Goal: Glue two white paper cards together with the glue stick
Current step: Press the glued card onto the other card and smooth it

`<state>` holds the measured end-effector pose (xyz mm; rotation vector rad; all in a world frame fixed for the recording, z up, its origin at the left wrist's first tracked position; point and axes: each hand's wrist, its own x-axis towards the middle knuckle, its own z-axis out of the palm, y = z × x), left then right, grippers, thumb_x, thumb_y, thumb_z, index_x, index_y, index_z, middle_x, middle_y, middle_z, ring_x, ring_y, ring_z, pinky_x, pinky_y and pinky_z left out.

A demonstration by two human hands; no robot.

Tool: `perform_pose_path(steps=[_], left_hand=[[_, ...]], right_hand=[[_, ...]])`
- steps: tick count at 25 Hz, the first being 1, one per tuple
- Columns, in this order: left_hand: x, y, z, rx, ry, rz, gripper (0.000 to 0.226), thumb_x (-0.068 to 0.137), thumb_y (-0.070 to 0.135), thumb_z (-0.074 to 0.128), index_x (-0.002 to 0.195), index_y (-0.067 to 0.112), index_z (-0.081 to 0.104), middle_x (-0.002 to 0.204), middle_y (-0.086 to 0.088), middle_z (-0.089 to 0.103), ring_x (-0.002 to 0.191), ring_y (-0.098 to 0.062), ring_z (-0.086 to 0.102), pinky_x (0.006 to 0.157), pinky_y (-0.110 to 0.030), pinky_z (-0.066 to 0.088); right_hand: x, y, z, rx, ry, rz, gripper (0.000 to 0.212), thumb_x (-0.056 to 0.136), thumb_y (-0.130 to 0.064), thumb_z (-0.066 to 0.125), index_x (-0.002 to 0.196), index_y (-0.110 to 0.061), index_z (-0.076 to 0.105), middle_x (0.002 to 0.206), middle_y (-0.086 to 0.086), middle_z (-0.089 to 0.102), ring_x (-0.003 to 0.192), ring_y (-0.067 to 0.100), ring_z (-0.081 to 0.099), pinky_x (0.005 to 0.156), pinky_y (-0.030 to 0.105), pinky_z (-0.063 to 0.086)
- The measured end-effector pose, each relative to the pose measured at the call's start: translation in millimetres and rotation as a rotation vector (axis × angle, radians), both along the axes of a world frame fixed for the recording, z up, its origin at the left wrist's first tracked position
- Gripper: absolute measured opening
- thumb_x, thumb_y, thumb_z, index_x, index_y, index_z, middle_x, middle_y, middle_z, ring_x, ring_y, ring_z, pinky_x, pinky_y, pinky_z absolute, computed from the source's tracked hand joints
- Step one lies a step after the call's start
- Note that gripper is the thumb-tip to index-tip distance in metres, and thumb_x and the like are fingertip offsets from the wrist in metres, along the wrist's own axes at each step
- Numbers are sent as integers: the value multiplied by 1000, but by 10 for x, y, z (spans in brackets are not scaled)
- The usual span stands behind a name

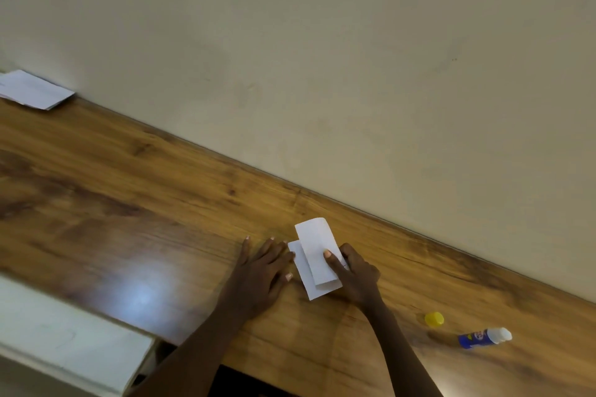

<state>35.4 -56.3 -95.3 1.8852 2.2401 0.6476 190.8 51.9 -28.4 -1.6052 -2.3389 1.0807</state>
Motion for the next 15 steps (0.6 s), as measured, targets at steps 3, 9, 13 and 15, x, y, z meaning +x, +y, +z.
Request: perform_pose_path(steps=[3, 9, 13, 15], left_hand=[[4, -1, 19, 54, -9, -2, 46, 90, 38, 38, 134, 24, 42, 147, -1, 39, 141, -24, 23, 109, -50, -12], [18, 7, -8, 36, 4, 10, 46, 91, 39, 39, 134, 25, 41, 149, 0, 36, 142, -21, 22, 111, -53, -10], [20, 8, -7, 24, 8, 11, 46, 91, 40, 38, 134, 25, 41, 148, -1, 37, 142, -21, 23, 111, -52, -10], [20, 7, -13, 15, 10, 14, 47, 91, 42, 36, 135, 26, 39, 149, 0, 35, 142, -21, 21, 110, -51, -13]], right_hand=[[18, 39, 47, 34, -58, 12, 27, 83, -46, 53, 90, -24, 41, 91, -7, 51, 87, 13, 51, 98, 47, 40], [19, 18, 47, 28, -24, -40, 26, 84, -38, 56, 95, -18, 44, 94, -1, 53, 92, 21, 56, 92, 46, 46], [40, 19, 50, -19, 133, -131, 28, 86, -29, 55, 103, -8, 47, 105, 12, 58, 90, 22, 56, 80, 36, 49], [27, -12, 56, -32, 261, -251, 25, 86, -27, 56, 101, -9, 47, 106, 13, 57, 88, 21, 56, 72, 29, 49]])
